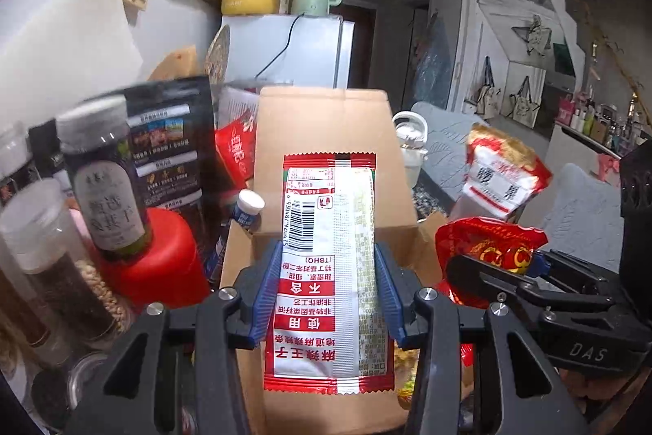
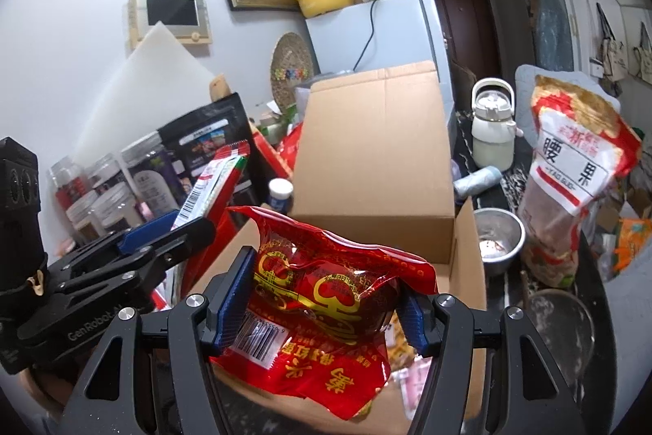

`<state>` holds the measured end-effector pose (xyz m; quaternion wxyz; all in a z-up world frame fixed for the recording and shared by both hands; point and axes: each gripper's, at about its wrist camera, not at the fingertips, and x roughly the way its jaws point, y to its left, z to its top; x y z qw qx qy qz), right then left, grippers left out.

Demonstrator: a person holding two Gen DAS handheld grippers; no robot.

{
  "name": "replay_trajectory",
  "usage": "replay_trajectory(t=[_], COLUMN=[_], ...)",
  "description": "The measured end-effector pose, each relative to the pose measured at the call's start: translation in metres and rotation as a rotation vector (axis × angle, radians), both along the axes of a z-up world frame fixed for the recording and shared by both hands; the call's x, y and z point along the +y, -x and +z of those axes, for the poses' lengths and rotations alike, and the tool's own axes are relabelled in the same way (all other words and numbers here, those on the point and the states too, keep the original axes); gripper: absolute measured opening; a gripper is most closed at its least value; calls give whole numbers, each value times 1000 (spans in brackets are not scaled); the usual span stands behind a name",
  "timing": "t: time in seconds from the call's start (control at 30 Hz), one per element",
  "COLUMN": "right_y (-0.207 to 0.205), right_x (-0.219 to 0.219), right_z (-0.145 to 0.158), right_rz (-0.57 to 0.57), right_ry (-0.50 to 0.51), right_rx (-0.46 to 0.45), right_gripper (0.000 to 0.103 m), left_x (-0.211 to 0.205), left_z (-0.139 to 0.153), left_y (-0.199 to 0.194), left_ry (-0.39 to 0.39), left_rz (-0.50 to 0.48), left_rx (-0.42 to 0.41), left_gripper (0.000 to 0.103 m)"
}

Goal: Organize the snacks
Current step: 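Lift and carry the strip packet and red candy packet over the box with both tools, then open both tools to drop the strip packet and candy packet into the box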

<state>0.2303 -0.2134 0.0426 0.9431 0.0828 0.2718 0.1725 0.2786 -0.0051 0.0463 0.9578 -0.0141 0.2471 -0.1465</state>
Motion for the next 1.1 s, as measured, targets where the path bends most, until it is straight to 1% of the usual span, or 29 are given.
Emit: replay_trajectory(t=[0.27, 0.33, 0.37, 0.5, 0.63, 0.8, 0.9, 1.0, 1.1], right_y=[-27, -34, -35, -41, -49, -57, -63, -64, -65], right_x=[2, 3, 3, 3, 3, 7, 9, 12, 10], right_z=[-29, -38, -40, -49, -61, -81, -92, -92, -89], right_rz=[-1, 10, 13, 17, 13, 10, 18, 18, 17], right_ry=[-9, -3, -5, 10, 24, 45, 35, 57, 46], right_rx=[69, 107, 112, 136, 173, 229, 272, 283, 282], right_gripper=[63, 63, 63, 63, 64, 64, 64, 65, 65], left_x=[-6, -9, -11, -16, -18, -18, -15, -15, -17], left_z=[-35, -41, -44, -56, -71, -90, -90, -91, -90], left_y=[-29, -34, -36, -44, -55, -63, -65, -66, -66], left_ry=[-31, -37, -39, -67, -90, -141, -141, -150, -163], left_rz=[-1, -10, -13, -13, 1, 23, 30, 33, 33], left_rx=[102, 126, 136, 172, 229, 298, 306, 317, 313], left_gripper=[44, 44, 44, 44, 45, 45, 45, 45, 45])
